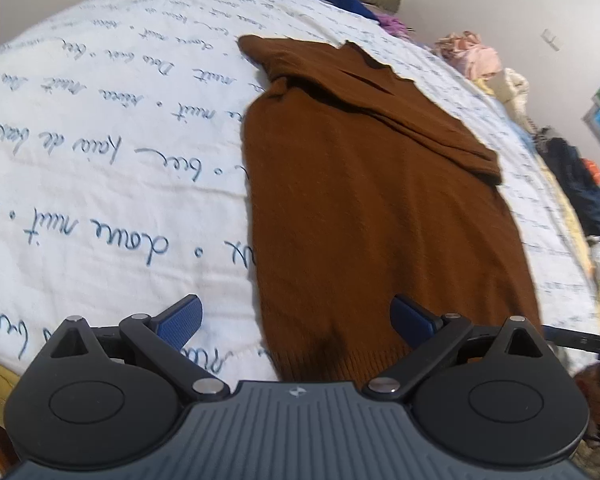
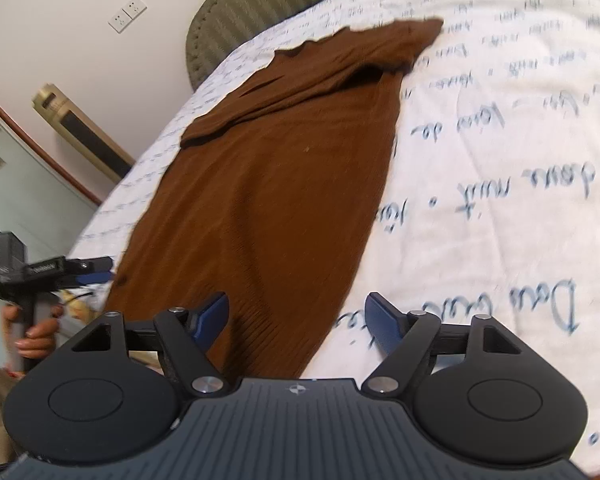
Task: Fold small clothes
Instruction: 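Move both grippers to the brown sweater's hem and close on it, then lift the held hem with both grippers and fold it toward the collar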
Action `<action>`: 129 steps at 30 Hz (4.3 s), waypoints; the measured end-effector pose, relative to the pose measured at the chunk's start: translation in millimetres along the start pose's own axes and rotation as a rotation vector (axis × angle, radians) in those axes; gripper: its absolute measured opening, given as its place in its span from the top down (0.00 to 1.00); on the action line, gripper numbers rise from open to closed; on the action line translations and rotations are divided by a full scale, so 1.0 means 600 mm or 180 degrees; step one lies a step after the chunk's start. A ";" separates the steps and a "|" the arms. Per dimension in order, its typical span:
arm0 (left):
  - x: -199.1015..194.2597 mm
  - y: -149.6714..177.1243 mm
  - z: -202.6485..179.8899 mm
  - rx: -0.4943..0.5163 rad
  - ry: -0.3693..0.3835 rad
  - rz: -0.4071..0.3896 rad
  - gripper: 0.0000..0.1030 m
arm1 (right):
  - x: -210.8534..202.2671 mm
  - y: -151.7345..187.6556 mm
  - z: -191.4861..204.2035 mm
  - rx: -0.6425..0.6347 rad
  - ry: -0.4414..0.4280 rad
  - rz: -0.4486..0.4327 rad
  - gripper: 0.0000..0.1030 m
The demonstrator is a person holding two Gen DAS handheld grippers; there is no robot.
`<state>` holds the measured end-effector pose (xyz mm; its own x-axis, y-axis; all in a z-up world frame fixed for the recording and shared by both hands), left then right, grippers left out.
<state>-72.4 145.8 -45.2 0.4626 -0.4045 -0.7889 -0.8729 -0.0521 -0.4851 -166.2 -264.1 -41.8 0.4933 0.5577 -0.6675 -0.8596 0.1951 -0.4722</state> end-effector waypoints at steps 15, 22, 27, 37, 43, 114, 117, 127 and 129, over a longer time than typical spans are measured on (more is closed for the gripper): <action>0.009 0.041 -0.029 0.0078 0.0617 0.0267 0.02 | 0.032 0.025 0.042 0.0056 -0.0451 0.0395 0.43; 0.024 0.039 -0.049 0.0095 0.0587 0.0268 0.19 | 0.071 0.012 0.064 0.0057 -0.0496 0.0391 0.65; 0.029 0.039 -0.042 -0.0013 0.0548 0.0347 0.74 | 0.085 0.008 0.081 -0.0098 -0.0425 0.0404 0.84; -0.003 0.015 -0.076 0.0168 0.0465 0.0034 0.91 | 0.057 -0.024 0.112 -0.0415 -0.0337 0.0151 0.89; -0.049 -0.026 -0.116 0.0446 0.0344 -0.0428 0.91 | 0.034 -0.070 0.132 -0.0535 -0.0366 -0.0135 0.89; 0.143 -0.387 -0.142 0.0624 -0.1150 -0.0933 0.91 | 0.200 -0.462 0.031 -0.0153 0.0154 -0.1003 0.89; 0.175 -0.397 -0.136 0.0673 -0.1193 -0.0840 0.91 | 0.224 -0.470 0.012 -0.0053 0.0174 -0.0930 0.89; 0.258 -0.419 -0.093 0.0487 -0.1110 -0.0458 0.91 | 0.289 -0.492 -0.032 0.0201 0.0245 -0.0586 0.84; 0.264 -0.422 -0.083 0.0402 -0.1032 -0.0400 0.90 | 0.299 -0.498 -0.042 0.0293 0.0199 -0.0454 0.78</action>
<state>213.9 49.3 -28.4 0.6077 -0.0907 -0.7890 -0.7896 0.0382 -0.6125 182.2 -242.7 -35.0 0.6160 0.4684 -0.6333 -0.7874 0.3435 -0.5119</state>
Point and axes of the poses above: each gripper's, at about its wrist camera, not at the fingertips, and x roughly the way its jaws point, z to its left, y to its underside, the point moved 5 cm from there along x, roughly the way its jaws point, and after that the axes turned 3 degrees about z, right-handed, at the moved point
